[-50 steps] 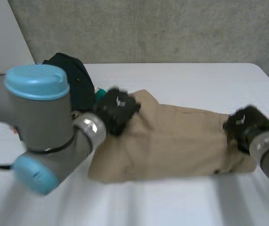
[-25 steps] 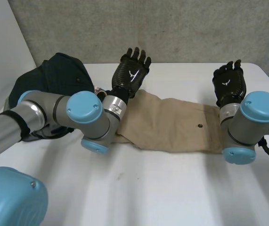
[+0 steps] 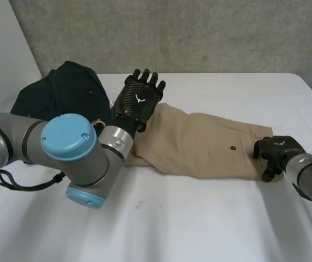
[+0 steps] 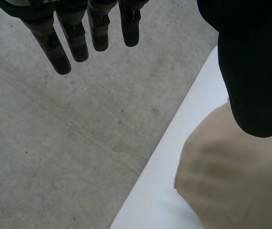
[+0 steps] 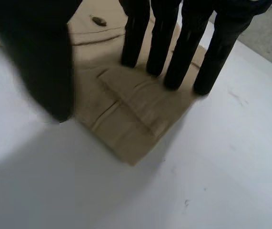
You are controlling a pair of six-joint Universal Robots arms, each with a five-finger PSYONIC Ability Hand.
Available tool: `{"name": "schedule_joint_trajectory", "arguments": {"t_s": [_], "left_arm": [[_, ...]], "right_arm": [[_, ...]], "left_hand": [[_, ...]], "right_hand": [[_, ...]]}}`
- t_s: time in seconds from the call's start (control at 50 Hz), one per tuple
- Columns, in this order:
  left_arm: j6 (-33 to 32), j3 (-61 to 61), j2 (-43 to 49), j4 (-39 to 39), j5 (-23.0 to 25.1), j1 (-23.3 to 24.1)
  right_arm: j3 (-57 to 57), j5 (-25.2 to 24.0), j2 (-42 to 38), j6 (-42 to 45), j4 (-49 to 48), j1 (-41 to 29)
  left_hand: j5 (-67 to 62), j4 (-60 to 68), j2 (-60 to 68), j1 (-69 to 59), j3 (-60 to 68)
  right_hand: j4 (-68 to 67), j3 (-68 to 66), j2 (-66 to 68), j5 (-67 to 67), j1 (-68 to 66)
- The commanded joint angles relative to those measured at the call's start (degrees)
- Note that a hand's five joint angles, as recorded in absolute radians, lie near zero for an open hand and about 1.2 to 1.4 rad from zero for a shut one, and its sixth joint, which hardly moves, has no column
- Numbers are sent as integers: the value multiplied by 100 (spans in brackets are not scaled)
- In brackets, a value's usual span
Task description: Fold the laundry.
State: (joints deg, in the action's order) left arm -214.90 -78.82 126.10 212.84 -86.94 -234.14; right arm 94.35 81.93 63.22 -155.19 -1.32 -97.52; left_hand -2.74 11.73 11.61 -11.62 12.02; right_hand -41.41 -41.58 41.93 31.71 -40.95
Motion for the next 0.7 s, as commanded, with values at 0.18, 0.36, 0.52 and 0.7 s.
{"name": "schedule_joint_trajectory", "arguments": {"t_s": [0.18,0.36,0.52,0.7], "left_arm": [[229,-195,-384,-23,-95,-44],[414,-528,-824,-23,-112,-149],[721,-766,-1070,-23,-209,-246],[766,-740,-1097,-32,-227,-246]], "right_arm": [[295,965,366,2094,-851,637],[22,684,657,3091,-2195,-714],[295,-1152,183,3267,-3032,-2349],[373,-1672,-363,3751,-3014,-2711]], "left_hand": [[252,-151,-139,140,-180],[269,-168,-156,157,-197],[269,-168,-156,157,-197],[269,-168,-156,157,-197]], "right_hand": [[-3859,-3842,3807,3829,-3905],[-3859,-3842,3807,3829,-3905],[-3859,-3842,3807,3829,-3905],[2526,2543,-2577,-2556,2480]]}}
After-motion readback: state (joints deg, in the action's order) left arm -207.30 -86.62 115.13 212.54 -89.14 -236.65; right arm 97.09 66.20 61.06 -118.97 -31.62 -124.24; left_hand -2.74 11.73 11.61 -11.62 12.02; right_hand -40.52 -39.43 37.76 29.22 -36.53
